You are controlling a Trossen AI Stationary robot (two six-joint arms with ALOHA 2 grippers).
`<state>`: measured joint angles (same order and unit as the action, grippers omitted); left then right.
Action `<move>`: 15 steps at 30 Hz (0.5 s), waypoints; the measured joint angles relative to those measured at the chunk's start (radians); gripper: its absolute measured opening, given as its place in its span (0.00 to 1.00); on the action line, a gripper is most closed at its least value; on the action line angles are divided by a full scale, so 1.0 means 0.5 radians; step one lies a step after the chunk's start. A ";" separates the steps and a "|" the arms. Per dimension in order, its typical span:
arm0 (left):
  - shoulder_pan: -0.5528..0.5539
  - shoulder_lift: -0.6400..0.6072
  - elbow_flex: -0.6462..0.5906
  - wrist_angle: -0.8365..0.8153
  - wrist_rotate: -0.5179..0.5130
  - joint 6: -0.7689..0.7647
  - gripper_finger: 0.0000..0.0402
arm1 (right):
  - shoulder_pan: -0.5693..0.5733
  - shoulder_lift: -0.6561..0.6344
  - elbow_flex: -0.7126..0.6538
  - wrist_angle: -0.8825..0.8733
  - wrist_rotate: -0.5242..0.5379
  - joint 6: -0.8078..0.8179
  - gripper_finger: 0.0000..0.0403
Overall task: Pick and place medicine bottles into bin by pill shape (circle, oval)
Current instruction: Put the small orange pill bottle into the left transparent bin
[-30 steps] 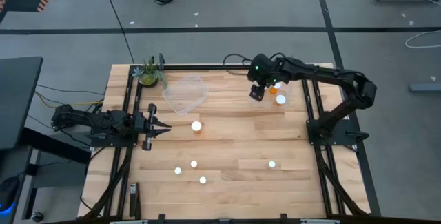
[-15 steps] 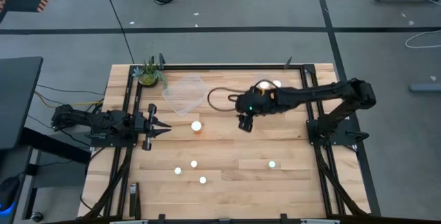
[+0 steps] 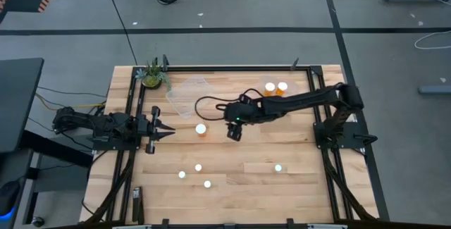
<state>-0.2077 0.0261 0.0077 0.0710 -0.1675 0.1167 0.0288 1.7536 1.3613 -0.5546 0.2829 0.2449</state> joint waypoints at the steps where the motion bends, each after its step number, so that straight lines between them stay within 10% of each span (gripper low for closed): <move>1: 0.000 0.000 0.000 -0.001 0.000 0.000 0.13 | 0.001 0.029 0.045 0.002 -0.001 -0.020 0.65; 15: -0.001 0.000 0.000 -0.001 0.000 0.000 0.15 | 0.000 0.338 0.452 -0.065 -0.070 -0.154 0.65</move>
<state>-0.2081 0.0261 0.0078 0.0704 -0.1676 0.1169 0.0288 1.9224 1.5871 -0.5873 0.2481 0.1677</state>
